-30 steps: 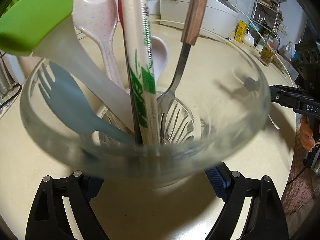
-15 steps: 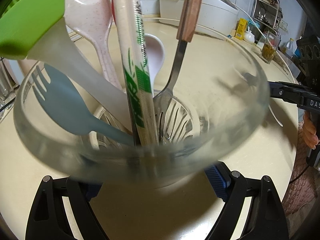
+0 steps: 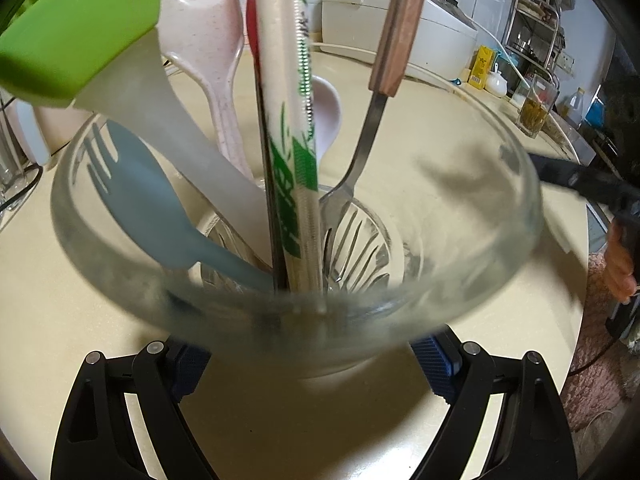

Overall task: Organize utensils
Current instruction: 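Lift the spork and carry it over the glass with the right gripper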

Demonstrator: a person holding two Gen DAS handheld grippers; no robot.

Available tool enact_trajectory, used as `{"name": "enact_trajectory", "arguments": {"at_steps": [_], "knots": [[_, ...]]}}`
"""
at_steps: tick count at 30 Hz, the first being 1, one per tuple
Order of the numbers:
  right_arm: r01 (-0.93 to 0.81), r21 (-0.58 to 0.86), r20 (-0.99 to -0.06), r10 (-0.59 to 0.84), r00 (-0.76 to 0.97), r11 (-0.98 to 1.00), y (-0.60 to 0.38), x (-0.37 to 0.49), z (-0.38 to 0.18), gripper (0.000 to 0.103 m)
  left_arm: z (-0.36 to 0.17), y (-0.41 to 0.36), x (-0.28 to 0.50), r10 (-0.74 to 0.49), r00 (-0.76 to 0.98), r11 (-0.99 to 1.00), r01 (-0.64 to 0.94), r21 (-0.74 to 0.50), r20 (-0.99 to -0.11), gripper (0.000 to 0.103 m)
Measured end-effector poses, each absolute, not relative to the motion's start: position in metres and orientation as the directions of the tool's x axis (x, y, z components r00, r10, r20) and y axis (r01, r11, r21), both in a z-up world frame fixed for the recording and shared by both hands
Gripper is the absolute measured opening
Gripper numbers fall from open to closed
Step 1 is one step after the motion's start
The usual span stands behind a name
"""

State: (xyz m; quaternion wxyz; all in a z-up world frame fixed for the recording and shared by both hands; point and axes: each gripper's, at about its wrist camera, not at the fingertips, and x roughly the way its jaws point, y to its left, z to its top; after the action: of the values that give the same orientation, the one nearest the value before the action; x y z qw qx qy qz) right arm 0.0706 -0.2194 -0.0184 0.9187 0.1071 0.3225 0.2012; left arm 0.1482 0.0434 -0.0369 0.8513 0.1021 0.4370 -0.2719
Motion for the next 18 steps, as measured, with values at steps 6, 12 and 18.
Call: {"name": "enact_trajectory", "arguments": {"at_steps": [6,12,18], "knots": [[-0.431,0.333,-0.396,0.539,0.743,0.839,-0.199,0.059,0.039,0.019,-0.036,0.043,0.148,-0.376,0.47,0.831,0.552,-0.066,-0.799,0.089],[-0.561,0.342,-0.263,0.65,0.713,0.754,-0.161,0.07,0.096,0.019,-0.036,0.045,0.148,-0.373,0.47,0.831,0.552,-0.063,-0.8,0.089],[-0.621,0.304,-0.206,0.686,0.698,0.723,-0.124,0.085,0.11,0.019,-0.036,0.046,0.148,-0.368,0.472,0.831,0.553,-0.056,-0.801,0.089]]}}
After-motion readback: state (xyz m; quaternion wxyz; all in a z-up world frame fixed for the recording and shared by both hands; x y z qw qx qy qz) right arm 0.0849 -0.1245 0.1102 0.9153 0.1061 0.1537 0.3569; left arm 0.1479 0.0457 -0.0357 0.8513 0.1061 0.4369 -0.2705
